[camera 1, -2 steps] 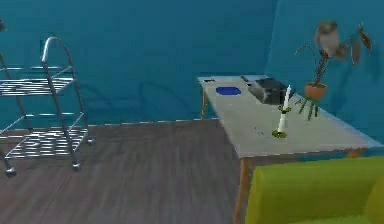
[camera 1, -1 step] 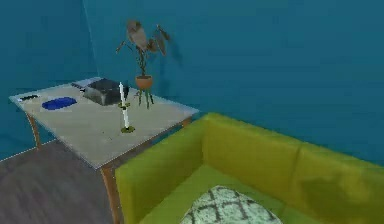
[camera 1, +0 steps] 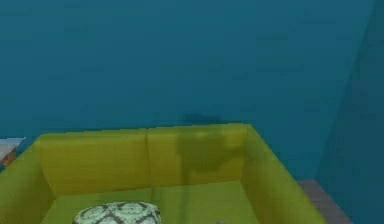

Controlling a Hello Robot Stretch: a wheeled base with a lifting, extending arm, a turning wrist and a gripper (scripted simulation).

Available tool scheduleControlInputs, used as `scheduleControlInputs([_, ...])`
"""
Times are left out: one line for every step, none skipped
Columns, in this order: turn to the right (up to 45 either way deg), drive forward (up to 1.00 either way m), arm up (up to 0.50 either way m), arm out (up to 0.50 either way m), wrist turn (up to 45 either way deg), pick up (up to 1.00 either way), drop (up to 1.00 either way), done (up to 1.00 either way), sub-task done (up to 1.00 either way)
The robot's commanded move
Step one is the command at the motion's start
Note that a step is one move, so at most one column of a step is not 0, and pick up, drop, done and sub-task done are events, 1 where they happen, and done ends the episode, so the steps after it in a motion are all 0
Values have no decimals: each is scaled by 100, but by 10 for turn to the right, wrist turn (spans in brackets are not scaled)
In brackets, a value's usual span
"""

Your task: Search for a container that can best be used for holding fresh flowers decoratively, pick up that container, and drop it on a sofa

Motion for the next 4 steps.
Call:
scheduleControlInputs([90,0,0,0,0,0,0,0,0])
scheduleControlInputs([-450,0,0,0,0,0,0,0,0])
scheduleControlInputs([-450,0,0,0,0,0,0,0,0])
scheduleControlInputs([-270,0,0,0,0,0,0,0,0])
